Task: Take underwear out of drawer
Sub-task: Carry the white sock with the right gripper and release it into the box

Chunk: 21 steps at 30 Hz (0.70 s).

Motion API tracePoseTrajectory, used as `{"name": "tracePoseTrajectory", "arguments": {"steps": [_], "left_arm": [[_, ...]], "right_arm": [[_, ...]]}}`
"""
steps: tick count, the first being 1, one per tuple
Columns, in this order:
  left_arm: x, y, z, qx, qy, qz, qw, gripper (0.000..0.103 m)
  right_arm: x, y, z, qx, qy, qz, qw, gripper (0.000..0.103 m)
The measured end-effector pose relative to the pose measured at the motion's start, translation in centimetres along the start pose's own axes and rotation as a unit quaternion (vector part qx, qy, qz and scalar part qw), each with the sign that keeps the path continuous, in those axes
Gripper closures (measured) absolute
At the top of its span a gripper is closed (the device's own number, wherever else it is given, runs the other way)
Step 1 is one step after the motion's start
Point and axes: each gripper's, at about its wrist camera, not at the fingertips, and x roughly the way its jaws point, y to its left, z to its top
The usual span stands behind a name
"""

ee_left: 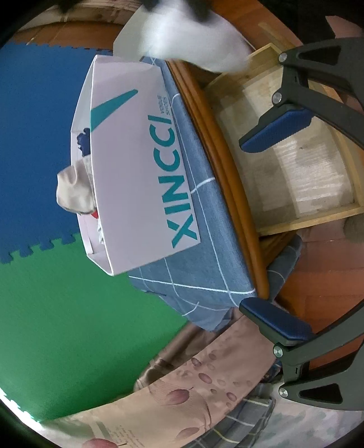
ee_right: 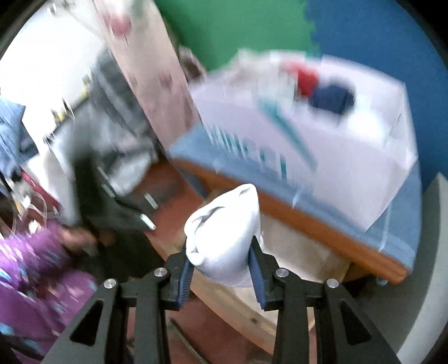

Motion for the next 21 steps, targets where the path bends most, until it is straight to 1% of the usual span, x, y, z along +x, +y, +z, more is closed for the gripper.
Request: {"name": "tracePoseTrajectory", "arguments": {"steps": [3, 4, 6, 8, 10, 12, 13, 14, 15, 16, 18, 19, 21], "left_arm": [[-0.2, -0.6, 0.2, 0.008, -0.007, -0.004, 0.9999, 0.0], [-0.3, -0.8, 0.2, 0.01, -0.01, -0.003, 0.9999, 0.0], [-0.3, -1.3, 0.5, 0.015, -0.015, -0.002, 0.9998, 0.0], [-0.3, -1.7, 0.7, 0.015, -0.017, -0.006, 0.9997, 0.0], [-0.2, -2.0, 0.9, 0.007, -0.013, -0.023, 0.9996, 0.0], [0.1, -2.2, 1.1, 0.001, -0.007, -0.04, 0.9992, 0.0], [0.2, -2.3, 1.2, -0.003, -0.006, -0.045, 0.999, 0.0], [0.3, -2.4, 1.3, -0.006, -0.006, -0.046, 0.9989, 0.0], [0.5, -2.5, 1.4, -0.008, -0.003, -0.05, 0.9987, 0.0], [0.7, -2.7, 1.4, -0.01, 0.0, -0.053, 0.9986, 0.0], [1.1, -2.8, 1.5, -0.012, 0.009, -0.052, 0.9985, 0.0], [1.3, -2.8, 1.5, -0.014, 0.013, -0.053, 0.9984, 0.0], [1.6, -2.8, 1.5, -0.018, 0.02, -0.054, 0.9982, 0.0]], "right_arm": [[-4.4, 0.0, 3.0, 0.009, -0.056, 0.0, 0.998, 0.067], [-6.1, -0.2, 4.8, 0.011, -0.075, -0.011, 0.997, 0.067], [-8.0, -1.2, 7.6, 0.01, -0.096, -0.044, 0.994, 0.067], [-8.4, -2.5, 9.9, 0.004, -0.103, -0.094, 0.99, 0.067], [-7.1, -3.7, 11.9, -0.015, -0.09, -0.156, 0.984, 0.067], [-5.4, -5.0, 13.4, -0.02, -0.069, -0.188, 0.98, 0.067], [-3.9, -5.2, 13.8, -0.042, -0.045, -0.231, 0.971, 0.067], [-2.9, -5.4, 14.0, -0.063, -0.026, -0.264, 0.962, 0.067], [-1.5, -5.8, 13.7, -0.083, -0.006, -0.291, 0.953, 0.067], [0.0, -5.9, 13.3, -0.097, 0.011, -0.309, 0.946, 0.067], [1.6, -5.7, 12.9, -0.109, 0.028, -0.326, 0.939, 0.067], [2.5, -5.4, 12.9, -0.112, 0.031, -0.33, 0.937, 0.064], [3.1, -4.9, 12.8, -0.113, 0.02, -0.33, 0.937, 0.06]]}}
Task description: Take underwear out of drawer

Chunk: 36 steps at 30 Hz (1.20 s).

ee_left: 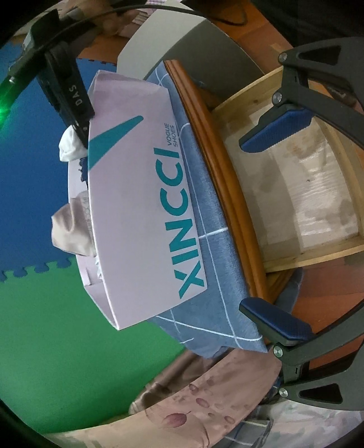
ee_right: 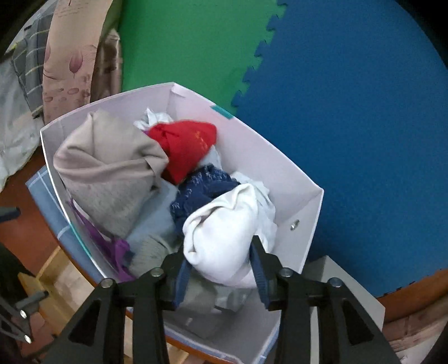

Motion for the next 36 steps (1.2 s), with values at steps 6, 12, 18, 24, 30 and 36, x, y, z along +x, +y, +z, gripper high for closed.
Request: {"name": "tracePoseTrajectory", "arguments": {"steps": [6, 12, 18, 24, 30, 36], "left_arm": [[0.2, 0.5, 0.0, -0.015, 0.007, 0.008, 0.9998, 0.0], [-0.3, 0.6, 0.1, -0.028, -0.001, 0.007, 0.9996, 0.0], [-1.2, 0.1, 0.1, -0.044, -0.015, 0.01, 0.9989, 0.0], [-2.3, -0.3, 0.6, -0.059, -0.039, 0.024, 0.9972, 0.0], [-3.1, 0.9, 1.2, -0.09, -0.046, 0.026, 0.9946, 0.0], [-3.9, 2.3, 1.4, -0.11, -0.053, 0.039, 0.9917, 0.0]], "right_arm": [[-4.8, 1.0, -2.0, 0.044, -0.125, -0.027, 0.991, 0.026], [-12.4, 3.0, -8.1, 0.142, -0.27, 0.013, 0.952, 0.021], [-13.2, 6.3, -14.8, 0.235, -0.278, -0.008, 0.931, 0.02], [-12.7, 6.8, -15.3, 0.27, -0.273, -0.065, 0.921, 0.02], [-12.9, 6.6, -15.4, 0.281, -0.276, -0.056, 0.918, 0.02], [-13.5, 7.1, -15.2, 0.267, -0.286, -0.046, 0.919, 0.02]]}}
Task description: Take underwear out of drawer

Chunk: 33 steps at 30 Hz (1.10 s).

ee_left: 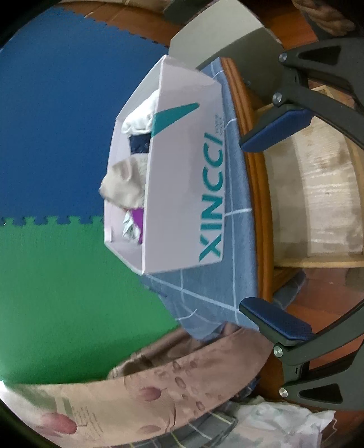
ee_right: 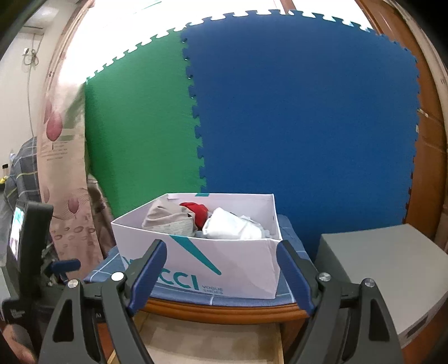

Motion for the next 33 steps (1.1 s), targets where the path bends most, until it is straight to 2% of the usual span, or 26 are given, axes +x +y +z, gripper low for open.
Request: {"name": "tracePoseTrajectory", "arguments": {"steps": [3, 5, 10, 13, 18, 20, 22, 25, 29, 33], "left_arm": [[-1.1, 0.7, 0.4, -0.007, -0.018, 0.01, 0.9998, 0.0], [-2.7, 1.1, 0.8, -0.01, -0.051, 0.03, 0.9982, 0.0], [-6.1, 0.2, 2.2, 0.028, -0.102, 0.061, 0.9925, 0.0], [-7.7, -0.4, 2.9, 0.044, -0.129, 0.039, 0.99, 0.0], [-7.7, -1.7, 4.3, 0.047, -0.116, -0.019, 0.992, 0.0], [-7.8, -1.7, 4.1, 0.038, -0.13, -0.005, 0.9908, 0.0], [-7.8, -1.8, 4.3, 0.029, -0.132, 0.027, 0.9904, 0.0], [-8.0, -1.8, 4.6, 0.032, -0.129, 0.024, 0.9909, 0.0], [-9.1, -2.2, 4.5, 0.046, -0.159, 0.005, 0.9862, 0.0], [-9.0, -3.3, 4.3, 0.072, -0.155, 0.008, 0.9853, 0.0]], "right_arm": [[-0.3, 0.4, 0.1, -0.007, -0.006, 0.004, 1.0, 0.02], [-0.5, 0.7, 0.2, -0.01, -0.008, 0.006, 1.0, 0.02], [-1.0, 0.8, 0.4, -0.007, -0.019, 0.008, 1.0, 0.02], [-1.2, 0.6, 0.6, 0.0, -0.02, 0.01, 1.0, 0.02], [-1.1, 0.5, 0.7, 0.001, -0.017, 0.012, 1.0, 0.02], [-1.2, 0.2, 0.8, 0.005, -0.02, 0.012, 1.0, 0.02], [-1.2, 0.0, 0.8, 0.009, -0.019, 0.012, 1.0, 0.02], [-1.2, -0.4, 0.9, 0.017, -0.019, 0.011, 1.0, 0.02], [-1.1, -0.7, 0.9, 0.022, -0.016, 0.012, 1.0, 0.02], [-1.1, -0.7, 0.9, 0.021, -0.016, 0.013, 1.0, 0.02]]}}
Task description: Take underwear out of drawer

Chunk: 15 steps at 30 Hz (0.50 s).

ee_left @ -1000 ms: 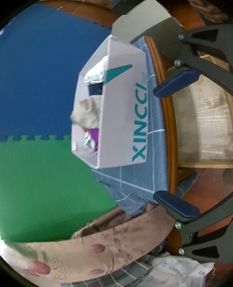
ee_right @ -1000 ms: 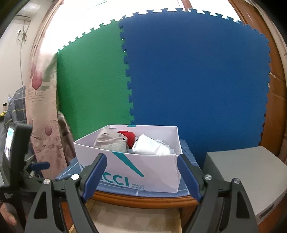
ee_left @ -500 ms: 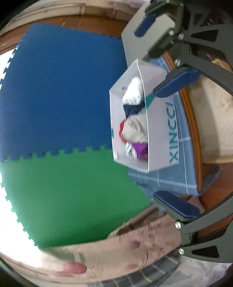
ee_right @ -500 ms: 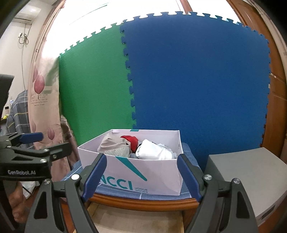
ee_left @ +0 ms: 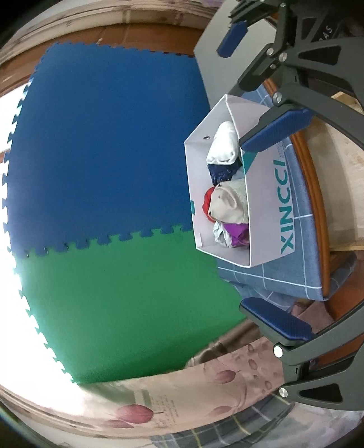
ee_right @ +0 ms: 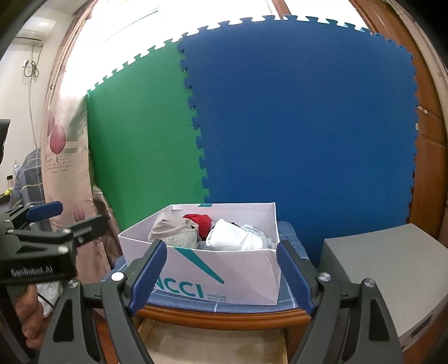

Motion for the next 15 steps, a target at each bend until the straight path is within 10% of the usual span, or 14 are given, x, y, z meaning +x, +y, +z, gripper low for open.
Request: {"name": "tracePoseTrajectory", "arguments": {"steps": [15], "left_arm": [[2.7, 1.1, -2.7, -0.072, 0.082, -0.059, 0.9923, 0.0]], "right_arm": [[0.3, 0.0, -0.7, 0.012, 0.015, -0.009, 1.0, 0.02]]}}
